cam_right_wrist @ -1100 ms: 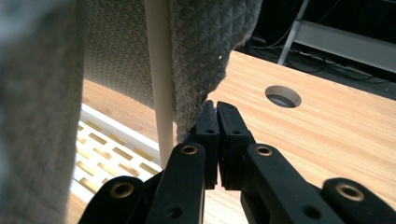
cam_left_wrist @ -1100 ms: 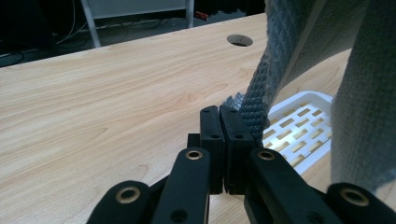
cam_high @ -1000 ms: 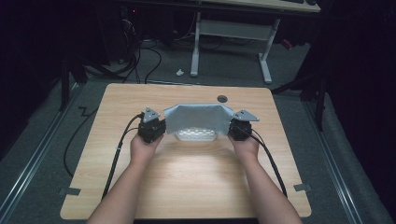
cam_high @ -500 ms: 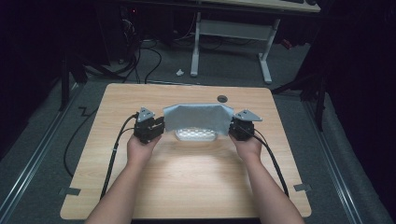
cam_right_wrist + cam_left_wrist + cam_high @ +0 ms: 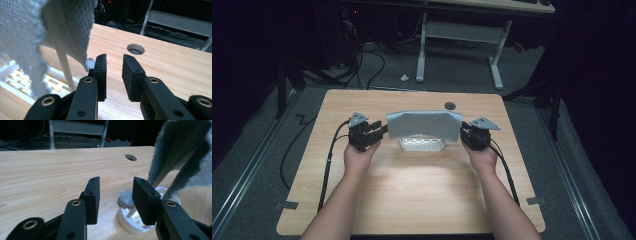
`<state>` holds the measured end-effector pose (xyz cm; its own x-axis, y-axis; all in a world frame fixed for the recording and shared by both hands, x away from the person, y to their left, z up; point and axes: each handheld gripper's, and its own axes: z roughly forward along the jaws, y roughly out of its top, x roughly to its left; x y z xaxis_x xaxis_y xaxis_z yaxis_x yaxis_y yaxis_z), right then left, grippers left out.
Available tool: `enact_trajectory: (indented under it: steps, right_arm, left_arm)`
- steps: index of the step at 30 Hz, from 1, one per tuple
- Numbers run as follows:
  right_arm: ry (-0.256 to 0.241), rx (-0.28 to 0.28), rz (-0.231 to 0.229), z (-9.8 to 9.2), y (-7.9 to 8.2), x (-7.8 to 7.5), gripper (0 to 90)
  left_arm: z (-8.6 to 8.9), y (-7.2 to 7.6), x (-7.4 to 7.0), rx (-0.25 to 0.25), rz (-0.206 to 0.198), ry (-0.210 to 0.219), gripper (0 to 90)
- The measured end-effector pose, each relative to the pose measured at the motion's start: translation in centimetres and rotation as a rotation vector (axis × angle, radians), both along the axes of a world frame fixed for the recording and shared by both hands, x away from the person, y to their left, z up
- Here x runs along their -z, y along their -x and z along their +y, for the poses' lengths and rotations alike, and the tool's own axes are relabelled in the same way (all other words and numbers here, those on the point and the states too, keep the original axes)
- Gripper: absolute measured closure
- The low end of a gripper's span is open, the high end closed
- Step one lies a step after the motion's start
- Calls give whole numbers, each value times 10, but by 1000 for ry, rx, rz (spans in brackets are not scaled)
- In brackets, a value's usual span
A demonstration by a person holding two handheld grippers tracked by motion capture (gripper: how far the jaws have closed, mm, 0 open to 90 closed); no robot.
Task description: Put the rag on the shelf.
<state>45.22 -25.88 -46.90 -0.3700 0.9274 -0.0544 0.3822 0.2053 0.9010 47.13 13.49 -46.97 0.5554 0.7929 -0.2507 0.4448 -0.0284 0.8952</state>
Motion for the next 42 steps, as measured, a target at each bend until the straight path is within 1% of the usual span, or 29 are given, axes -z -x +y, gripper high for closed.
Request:
enact_trajectory:
  steps: [3,8,9,10,12,14,16,18,20,21,23,26,27,28,30,31,32,34,36,37,38,39,40,42]
  right_arm:
    - [5,5,-5,-1,1,-1,752]
    - [24,-3,-7,-2,4,-2,752]
    - [30,-4,-9,-2,4,-3,752]
    - [32,-2,-9,-3,5,-3,751]
    - [33,1,-7,-4,7,-3,750]
    - [41,-1,-9,-6,9,-3,747]
    - [37,-1,-16,-8,12,-3,746]
    - [32,7,-19,-11,17,-3,743]
    - [40,4,-9,-14,21,-2,734]
    - [42,4,-10,-14,25,-3,729]
    - [43,-2,-30,-16,33,-3,718]
    - [40,-15,-28,-19,48,-4,684]
    - [46,-18,-10,-19,54,-4,672]
    - [54,-27,-9,-19,60,-4,665]
    - [78,-41,-19,-18,75,-3,650]
    - [92,-53,-26,-17,82,-1,634]
    - [104,-67,-20,-15,90,0,612]
    - [121,-84,3,-11,105,4,596]
    - [113,-102,28,-7,119,9,587]
    - [107,-112,34,-5,125,12,581]
    - [105,-118,48,-1,133,14,578]
    - [107,-121,56,2,137,16,575]
    - [105,-126,70,6,142,19,562]
    - [107,-122,98,14,152,24,536]
  left_arm:
    - [7,0,1,-20,2,15,563]
    - [15,3,2,-37,-5,-1,563]
    - [17,4,2,-39,-6,-6,562]
    - [19,4,2,-42,-3,-21,560]
    - [20,6,1,-41,-4,-38,557]
    - [22,8,0,-38,-11,-54,557]
    - [23,12,-2,-33,-27,-61,557]
    - [25,17,-2,-38,-43,-65,557]
    - [26,24,-1,-41,-52,-92,559]
    - [27,28,0,-40,-56,-100,558]
    - [28,38,2,-31,-62,-104,554]
    - [30,57,6,-17,-58,-137,530]
    - [31,65,8,-9,-55,-143,525]
    - [31,72,10,1,-52,-153,521]
    - [33,89,14,21,-43,-176,506]
    - [33,98,17,30,-34,-178,498]
    - [34,107,20,38,-26,-174,492]
    - [33,123,25,62,-5,-192,486]
    - [30,138,29,88,17,-206,478]
    - [27,146,30,100,26,-205,468]
    - [25,151,32,107,31,-203,456]
    - [21,157,34,120,40,-200,453]
    - [17,162,37,141,49,-210,447]
    - [4,172,46,193,72,-260,430]
